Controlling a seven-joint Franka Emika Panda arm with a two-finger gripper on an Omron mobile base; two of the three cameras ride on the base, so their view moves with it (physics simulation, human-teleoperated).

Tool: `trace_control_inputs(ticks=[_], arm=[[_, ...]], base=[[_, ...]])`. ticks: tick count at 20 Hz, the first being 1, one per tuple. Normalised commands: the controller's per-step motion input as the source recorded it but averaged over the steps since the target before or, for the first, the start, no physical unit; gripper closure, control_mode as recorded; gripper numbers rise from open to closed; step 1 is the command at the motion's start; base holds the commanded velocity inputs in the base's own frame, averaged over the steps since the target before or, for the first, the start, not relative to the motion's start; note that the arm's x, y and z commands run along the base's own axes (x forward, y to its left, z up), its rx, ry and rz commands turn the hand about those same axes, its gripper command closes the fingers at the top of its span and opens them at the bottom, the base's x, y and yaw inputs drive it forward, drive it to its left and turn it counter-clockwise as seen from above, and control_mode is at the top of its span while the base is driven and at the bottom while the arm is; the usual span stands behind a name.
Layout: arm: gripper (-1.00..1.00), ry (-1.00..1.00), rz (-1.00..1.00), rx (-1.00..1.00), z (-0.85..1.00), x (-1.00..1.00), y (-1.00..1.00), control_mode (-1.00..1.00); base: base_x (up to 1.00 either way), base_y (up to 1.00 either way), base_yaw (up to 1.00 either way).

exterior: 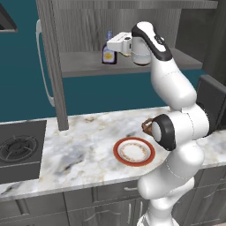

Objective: Pick the steak from the plate and place it on the cutting board. Then pick the condiment bottle from the cabinet and place it next to the cutting board.

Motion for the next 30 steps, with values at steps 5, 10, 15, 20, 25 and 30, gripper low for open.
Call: trace_control_inputs(ticks=[5, 10, 15, 20, 25, 30], arm=[[1.0, 0.0, 0.0, 0.0, 0.0, -0.13, 0.0, -1.0], [1.0, 0.0, 0.0, 0.0, 0.01, -0.2, 0.04, -1.0], [1.0, -0.01, 0.0, 0.0, 0.05, -0.3, 0.08, -1.0], [1.0, -0.02, 0.0, 0.0, 0.08, -0.42, 0.07, -1.0], [1.0, 0.0, 0.0, 0.0, 0.07, -0.46, 0.02, -1.0], [1.0, 0.0, 0.0, 0.0, 0.04, -0.45, 0.0, -1.0]], base=[[0.0, 0.0, 0.0], [0.0, 0.0, 0.0], [0.0, 0.0, 0.0], [0.0, 0.0, 0.0], [0.0, 0.0, 0.0], [0.0, 0.0, 0.0]])
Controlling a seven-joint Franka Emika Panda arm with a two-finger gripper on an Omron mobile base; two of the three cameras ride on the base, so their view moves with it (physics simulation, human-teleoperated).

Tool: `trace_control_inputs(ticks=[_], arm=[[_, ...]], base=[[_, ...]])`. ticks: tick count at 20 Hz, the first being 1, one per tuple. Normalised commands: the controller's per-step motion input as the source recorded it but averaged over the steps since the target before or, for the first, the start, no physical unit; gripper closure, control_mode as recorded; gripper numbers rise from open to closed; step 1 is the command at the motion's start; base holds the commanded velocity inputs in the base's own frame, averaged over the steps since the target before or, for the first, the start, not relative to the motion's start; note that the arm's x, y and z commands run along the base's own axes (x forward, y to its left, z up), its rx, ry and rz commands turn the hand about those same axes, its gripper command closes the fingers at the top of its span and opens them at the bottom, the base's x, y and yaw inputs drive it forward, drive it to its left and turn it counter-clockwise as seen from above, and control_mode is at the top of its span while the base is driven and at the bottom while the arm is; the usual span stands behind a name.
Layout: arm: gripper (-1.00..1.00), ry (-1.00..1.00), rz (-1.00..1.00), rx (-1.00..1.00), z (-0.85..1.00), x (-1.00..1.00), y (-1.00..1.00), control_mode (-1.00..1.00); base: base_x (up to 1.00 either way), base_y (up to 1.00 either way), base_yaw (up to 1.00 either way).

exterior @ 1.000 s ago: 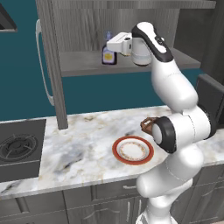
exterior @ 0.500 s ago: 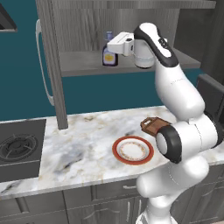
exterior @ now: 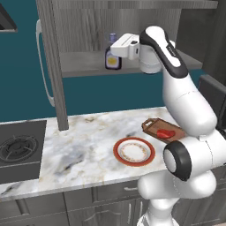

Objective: Pick the steak from the plate and place it on the cutting board. Then pick the condiment bottle from the cabinet and place it next to the cutting board.

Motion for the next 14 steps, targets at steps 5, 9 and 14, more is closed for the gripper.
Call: trace_control_inputs(ticks=[5, 9, 14], arm=[[1.0, 0.0, 0.0, 0.0, 0.01, -0.44, 0.0, -1.0], [1.0, 0.0, 0.0, 0.0, 0.0, -0.43, 0.0, -1.0], [1.0, 0.0, 0.0, 0.0, 0.0, -0.5, 0.0, -1.0]], base=[[0.0, 0.0, 0.0], [0.0, 0.0, 0.0], [0.0, 0.0, 0.0]])
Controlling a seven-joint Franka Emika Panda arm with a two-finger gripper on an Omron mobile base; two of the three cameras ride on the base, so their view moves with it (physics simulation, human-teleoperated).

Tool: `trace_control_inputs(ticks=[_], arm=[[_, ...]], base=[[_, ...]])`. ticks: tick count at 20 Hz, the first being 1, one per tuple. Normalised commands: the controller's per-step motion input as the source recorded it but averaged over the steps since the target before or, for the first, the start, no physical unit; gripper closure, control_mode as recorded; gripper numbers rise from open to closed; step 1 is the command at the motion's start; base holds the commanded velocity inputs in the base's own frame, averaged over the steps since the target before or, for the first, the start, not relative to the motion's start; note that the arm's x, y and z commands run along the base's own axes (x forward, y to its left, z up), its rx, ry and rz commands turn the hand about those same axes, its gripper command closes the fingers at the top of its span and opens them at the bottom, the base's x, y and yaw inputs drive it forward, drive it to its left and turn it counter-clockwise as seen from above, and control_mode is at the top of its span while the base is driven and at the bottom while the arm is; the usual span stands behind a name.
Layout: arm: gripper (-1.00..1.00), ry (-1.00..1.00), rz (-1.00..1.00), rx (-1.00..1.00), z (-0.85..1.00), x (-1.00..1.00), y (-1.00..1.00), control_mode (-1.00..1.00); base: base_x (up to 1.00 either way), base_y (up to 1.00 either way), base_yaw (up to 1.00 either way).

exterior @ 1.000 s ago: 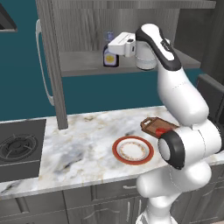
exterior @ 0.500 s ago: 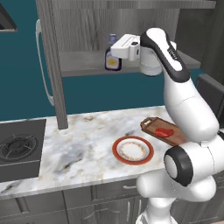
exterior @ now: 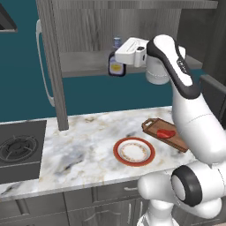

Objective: Pick the steak from the plate and place it on the cutting board. Then pick the condiment bottle from the cabinet and place it next to the cutting board.

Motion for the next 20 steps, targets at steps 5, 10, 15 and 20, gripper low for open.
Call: trace_control_inputs(ticks=[5, 10, 15, 20], arm=[[1.0, 0.0, 0.0, 0.0, 0.0, -0.59, 0.0, -1.0], [1.0, 0.0, 0.0, 0.0, 0.0, -0.6, 0.0, -1.0], [1.0, 0.01, 0.0, 0.02, -0.05, -0.62, 0.0, -1.0], [1.0, 0.03, 0.0, 0.03, -0.17, -0.6, 0.0, -1.0]], base=[[0.0, 0.0, 0.0], [0.0, 0.0, 0.0], [0.0, 0.0, 0.0], [0.0, 0.0, 0.0]])
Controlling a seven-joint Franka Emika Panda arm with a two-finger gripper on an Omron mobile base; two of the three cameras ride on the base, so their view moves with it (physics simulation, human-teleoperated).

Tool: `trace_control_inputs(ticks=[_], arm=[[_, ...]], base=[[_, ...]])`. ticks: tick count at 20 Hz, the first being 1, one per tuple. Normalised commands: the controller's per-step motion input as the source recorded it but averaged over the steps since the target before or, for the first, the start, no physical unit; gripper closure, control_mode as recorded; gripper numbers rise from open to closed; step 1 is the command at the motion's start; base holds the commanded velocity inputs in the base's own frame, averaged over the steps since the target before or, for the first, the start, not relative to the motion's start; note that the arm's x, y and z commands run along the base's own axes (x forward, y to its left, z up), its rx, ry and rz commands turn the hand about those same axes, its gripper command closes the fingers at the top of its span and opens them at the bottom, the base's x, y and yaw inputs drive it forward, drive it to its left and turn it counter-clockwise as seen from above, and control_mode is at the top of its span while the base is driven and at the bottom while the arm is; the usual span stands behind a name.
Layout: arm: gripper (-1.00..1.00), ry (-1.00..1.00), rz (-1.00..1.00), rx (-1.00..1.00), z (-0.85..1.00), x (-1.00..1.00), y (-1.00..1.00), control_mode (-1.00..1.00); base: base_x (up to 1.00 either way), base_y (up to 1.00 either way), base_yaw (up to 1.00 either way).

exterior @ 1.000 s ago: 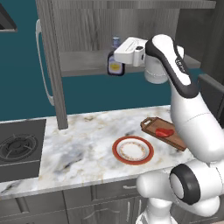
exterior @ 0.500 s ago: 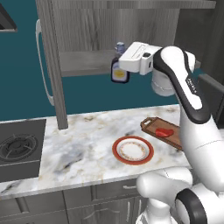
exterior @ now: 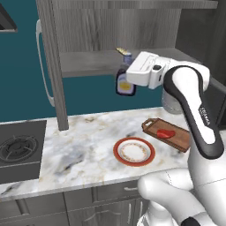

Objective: Pick the steak from the plate and place it on the cutting board. Then pick the condiment bottle from the cabinet and place it next to the cutting board.

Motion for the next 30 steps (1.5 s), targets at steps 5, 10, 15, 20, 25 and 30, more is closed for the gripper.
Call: trace_control_inputs(ticks=[5, 10, 15, 20, 25, 30], arm=[[1.0, 0.03, 0.0, 0.02, -0.4, -0.57, 0.0, -1.0], [1.0, 0.03, 0.0, 0.01, -0.51, -0.57, 0.0, -1.0], [1.0, 0.05, 0.0, 0.03, -0.44, -0.53, 0.0, -1.0], [1.0, 0.02, 0.0, 0.03, -0.22, -0.33, 0.0, -1.0], [1.0, 0.01, 0.0, 0.0, -0.05, -0.09, 0.03, -1.0], [1.0, 0.01, 0.0, 0.06, -0.43, -0.25, 0.08, -1.0]], base=[[0.0, 0.0, 0.0], [0.0, 0.0, 0.0], [0.0, 0.0, 0.0], [0.0, 0.0, 0.0], [0.0, 0.0, 0.0], [0.0, 0.0, 0.0]])
